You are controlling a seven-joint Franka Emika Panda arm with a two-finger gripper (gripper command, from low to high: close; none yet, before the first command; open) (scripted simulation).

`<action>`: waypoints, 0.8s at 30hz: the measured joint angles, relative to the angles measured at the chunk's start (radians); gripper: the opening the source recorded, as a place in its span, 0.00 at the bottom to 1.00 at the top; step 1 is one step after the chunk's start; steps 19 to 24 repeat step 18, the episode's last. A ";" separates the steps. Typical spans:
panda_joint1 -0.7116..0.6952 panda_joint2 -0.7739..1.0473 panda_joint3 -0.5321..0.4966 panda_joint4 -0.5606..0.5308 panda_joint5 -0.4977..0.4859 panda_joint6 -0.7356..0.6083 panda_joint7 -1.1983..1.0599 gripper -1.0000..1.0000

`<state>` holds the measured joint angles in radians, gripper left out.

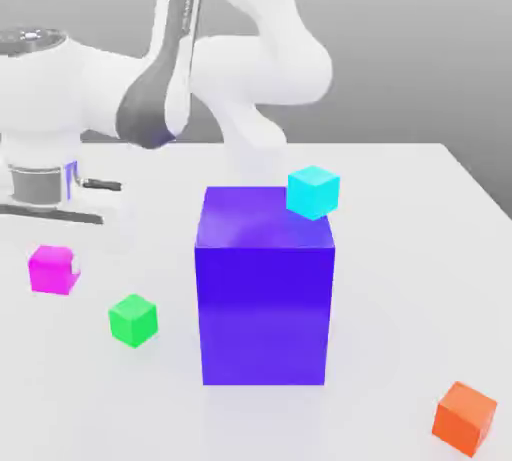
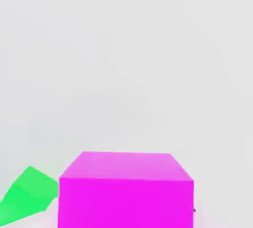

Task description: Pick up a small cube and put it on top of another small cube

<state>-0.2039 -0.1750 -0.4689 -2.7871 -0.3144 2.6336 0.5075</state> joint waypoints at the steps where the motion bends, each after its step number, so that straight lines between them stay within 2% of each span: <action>1: -0.003 -0.027 0.003 -0.038 0.007 0.009 0.023 0.00; 3: 0.000 -0.077 0.006 -0.112 0.033 0.028 0.059 0.00; 5: 0.016 -0.069 -0.001 -0.135 0.063 0.058 0.058 0.00; 11: 0.077 0.059 -0.028 -0.137 0.184 0.185 -0.019 0.00; 15: 0.118 0.168 -0.024 -0.137 0.334 0.284 -0.123 0.00; 16: 0.114 0.195 -0.007 -0.137 0.385 0.308 -0.157 1.00; 24: 0.110 0.195 -0.007 -0.137 0.385 0.308 -0.157 1.00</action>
